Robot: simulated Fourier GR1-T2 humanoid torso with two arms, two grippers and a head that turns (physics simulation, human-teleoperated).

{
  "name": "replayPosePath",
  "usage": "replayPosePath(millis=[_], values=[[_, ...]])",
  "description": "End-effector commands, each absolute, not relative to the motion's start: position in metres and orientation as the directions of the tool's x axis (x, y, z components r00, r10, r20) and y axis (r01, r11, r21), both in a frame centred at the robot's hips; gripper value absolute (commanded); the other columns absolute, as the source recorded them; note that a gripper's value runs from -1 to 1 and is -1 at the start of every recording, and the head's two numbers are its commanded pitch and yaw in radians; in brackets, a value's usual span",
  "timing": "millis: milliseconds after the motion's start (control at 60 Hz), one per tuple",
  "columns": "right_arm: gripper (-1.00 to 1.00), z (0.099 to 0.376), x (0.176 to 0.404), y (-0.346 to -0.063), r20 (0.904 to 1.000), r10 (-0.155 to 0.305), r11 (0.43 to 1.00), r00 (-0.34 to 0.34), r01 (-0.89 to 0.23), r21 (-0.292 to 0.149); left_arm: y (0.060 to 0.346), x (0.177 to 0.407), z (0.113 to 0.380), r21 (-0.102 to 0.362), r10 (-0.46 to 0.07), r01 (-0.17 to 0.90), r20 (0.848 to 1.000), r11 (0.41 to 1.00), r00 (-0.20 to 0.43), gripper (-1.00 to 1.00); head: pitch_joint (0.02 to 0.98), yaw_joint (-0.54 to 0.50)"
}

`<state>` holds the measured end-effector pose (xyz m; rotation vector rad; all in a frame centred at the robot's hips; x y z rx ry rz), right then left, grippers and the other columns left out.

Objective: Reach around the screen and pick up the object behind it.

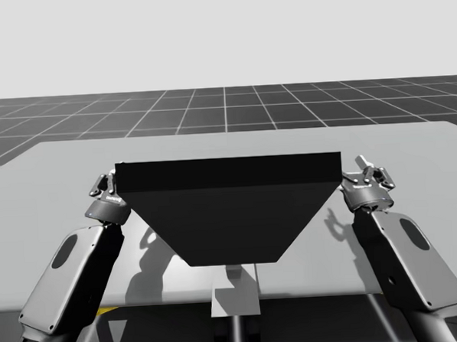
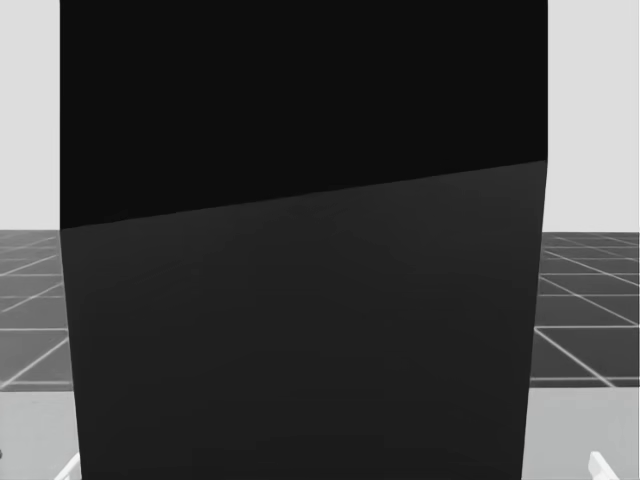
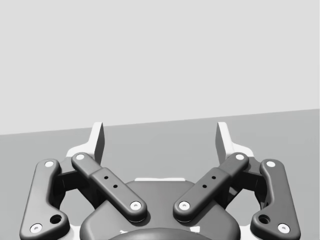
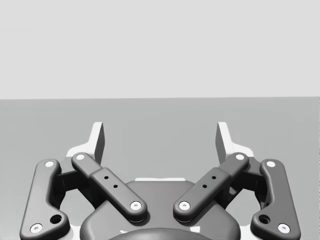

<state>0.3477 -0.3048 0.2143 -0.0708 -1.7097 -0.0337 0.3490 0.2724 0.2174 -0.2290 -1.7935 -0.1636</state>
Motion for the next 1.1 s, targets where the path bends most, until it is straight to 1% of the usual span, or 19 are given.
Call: replayPosePath(millis=[17,117,183,217,267,333,367,417,467,517,583,667,700,750,817,867,917,1050,1100], values=[[-1.00,0.213,0.344,-0.301,0.9904,0.029,0.997,-0.135,0.070,-0.020,0.272,0.349,0.217,-0.006,0.062,0.240,0.973,0.971,-0.224,-1.00,0.164,-0.02],[-1.00,0.214,0.343,-0.296,0.9896,0.014,1.000,-0.143,-0.004,-0.015,0.271,0.348,0.217,0.001,0.054,0.247,0.975,0.969,-0.216,-1.00,0.165,-0.02],[-1.00,0.214,0.341,-0.294,0.9896,0.037,0.998,-0.139,-0.043,-0.044,0.272,0.346,0.219,0.018,0.039,0.265,0.977,0.964,-0.209,-1.00,0.164,-0.02],[-1.00,0.214,0.340,-0.293,0.9895,0.037,0.997,-0.140,-0.056,-0.045,0.272,0.345,0.219,0.020,0.038,0.280,0.979,0.960,-0.200,-1.00,0.164,-0.02],[-1.00,0.216,0.337,-0.291,0.9904,0.023,0.995,-0.136,-0.094,-0.036,0.274,0.342,0.219,0.045,0.014,0.305,0.982,0.951,-0.189,-1.00,0.165,-0.02],[-1.00,0.217,0.330,-0.289,0.9913,0.010,0.985,-0.131,-0.169,-0.032,0.275,0.336,0.220,0.023,0.036,0.358,0.987,0.933,-0.157,-1.00,0.167,-0.02],[-1.00,0.218,0.324,-0.288,0.9920,-0.012,0.972,-0.125,-0.234,-0.018,0.276,0.331,0.221,0.049,0.010,0.389,0.989,0.920,-0.148,-1.00,0.170,-0.02],[-1.00,0.219,0.319,-0.288,0.9916,-0.018,0.960,-0.128,-0.280,-0.019,0.277,0.326,0.222,0.050,0.008,0.422,0.991,0.905,-0.136,-1.00,0.172,-0.02],[-1.00,0.219,0.311,-0.289,0.9921,-0.016,0.943,-0.124,-0.331,-0.026,0.279,0.318,0.224,0.072,-0.014,0.465,0.992,0.883,-0.129,-1.00,0.174,-0.02],[-1.00,0.219,0.301,-0.293,0.9927,-0.007,0.933,-0.121,-0.358,-0.037,0.282,0.308,0.225,0.074,-0.016,0.519,0.993,0.851,-0.115,-1.00,0.177,-0.02],[-1.00,0.218,0.290,-0.301,0.9946,-0.008,0.925,-0.103,-0.379,-0.032,0.286,0.295,0.224,0.093,-0.038,0.580,0.994,0.809,-0.107,-1.00,0.180,-0.03],[-1.00,0.215,0.277,-0.311,0.9959,-0.016,0.914,-0.089,-0.406,-0.022,0.291,0.283,0.222,0.098,-0.045,0.637,0.994,0.765,-0.098,-1.00,0.184,-0.03],[-1.00,0.213,0.267,-0.317,0.9965,-0.012,0.903,-0.083,-0.429,-0.025,0.297,0.276,0.222,0.108,-0.054,0.668,0.993,0.736,-0.101,-1.00,0.186,-0.03],[-1.00,0.210,0.255,-0.326,0.9979,0.004,0.892,-0.064,-0.451,-0.033,0.304,0.268,0.222,0.101,-0.051,0.707,0.995,0.700,-0.091,-1.00,0.189,-0.03],[-1.00,0.206,0.241,-0.337,0.9981,0.032,0.890,-0.052,-0.452,-0.052,0.313,0.260,0.221,0.127,-0.075,0.730,0.992,0.672,-0.103,-1.00,0.190,-0.03],[-1.00,0.204,0.232,-0.344,0.9995,0.024,0.886,-0.021,-0.462,-0.031,0.319,0.256,0.221,0.138,-0.084,0.749,0.990,0.648,-0.109,-1.00,0.192,-0.03],[-1.00,0.199,0.221,-0.352,0.9994,0.035,0.880,-0.005,-0.474,-0.033,0.325,0.249,0.221,0.162,-0.109,0.772,0.987,0.615,-0.121,-1.00,0.195,-0.03],[-1.00,0.190,0.201,-0.364,0.9986,0.037,0.837,0.038,-0.547,-0.010,0.336,0.239,0.220,0.176,-0.140,0.818,0.983,0.548,-0.118,-1.00,0.197,-0.03],[-1.00,0.187,0.196,-0.368,0.9978,0.053,0.829,0.039,-0.559,-0.022,0.339,0.238,0.220,0.177,-0.148,0.823,0.982,0.540,-0.114,-1.00,0.198,-0.03]])
